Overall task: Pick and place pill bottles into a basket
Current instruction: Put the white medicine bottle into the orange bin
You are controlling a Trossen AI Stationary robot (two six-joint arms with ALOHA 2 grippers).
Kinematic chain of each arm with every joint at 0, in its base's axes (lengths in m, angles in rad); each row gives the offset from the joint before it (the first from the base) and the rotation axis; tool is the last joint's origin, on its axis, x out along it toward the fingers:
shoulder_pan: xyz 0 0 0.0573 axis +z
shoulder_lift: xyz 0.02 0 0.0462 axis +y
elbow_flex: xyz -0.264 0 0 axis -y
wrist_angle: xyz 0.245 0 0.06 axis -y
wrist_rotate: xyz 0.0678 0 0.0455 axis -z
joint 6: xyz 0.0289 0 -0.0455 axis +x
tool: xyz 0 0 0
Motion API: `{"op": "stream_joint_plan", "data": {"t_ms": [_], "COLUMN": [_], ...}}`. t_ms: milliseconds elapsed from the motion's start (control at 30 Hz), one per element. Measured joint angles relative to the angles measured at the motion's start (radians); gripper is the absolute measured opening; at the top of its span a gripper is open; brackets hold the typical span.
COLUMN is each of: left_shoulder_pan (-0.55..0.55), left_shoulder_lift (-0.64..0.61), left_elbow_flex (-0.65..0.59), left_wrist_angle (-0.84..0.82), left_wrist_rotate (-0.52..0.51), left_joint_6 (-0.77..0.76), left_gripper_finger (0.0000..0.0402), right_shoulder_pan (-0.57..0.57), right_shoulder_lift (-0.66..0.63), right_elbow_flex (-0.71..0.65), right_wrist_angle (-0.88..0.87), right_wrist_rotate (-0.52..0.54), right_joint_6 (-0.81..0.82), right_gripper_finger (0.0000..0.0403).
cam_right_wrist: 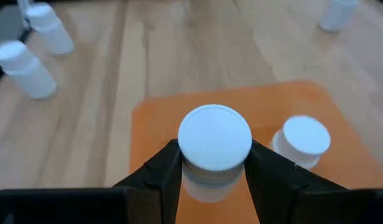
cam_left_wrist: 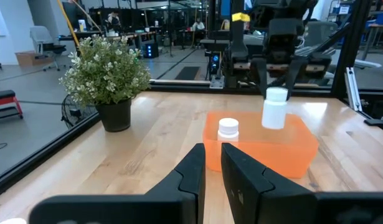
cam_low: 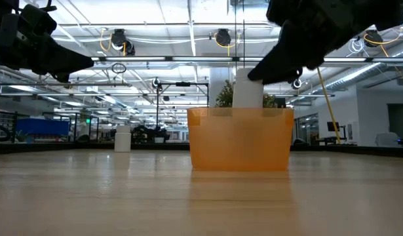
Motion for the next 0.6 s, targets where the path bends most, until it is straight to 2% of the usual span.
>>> {"op": "stream_joint_plan", "data": {"t_ms": [333,600], "left_shoulder_pan": [0.0,0.0], "left_shoulder_lift": [0.0,0.0], "left_elbow_flex": [0.0,0.0], "left_wrist_angle": [0.0,0.0], "left_wrist_rotate": [0.0,0.0], "left_joint_6": [0.0,0.0], "left_gripper_finger": [0.0056,0.0056], "right_shoulder_pan": [-0.004,-0.011], "right_shoulder_lift": [0.089,0.09], "right_elbow_flex": [0.0,0.0], "right_wrist_angle": [0.024,0.046], "right_wrist_rotate": [-0.035,-0.055], "right_joint_6": [0.045,0.044], "right_gripper_finger": [0.0142,0.0142]}}
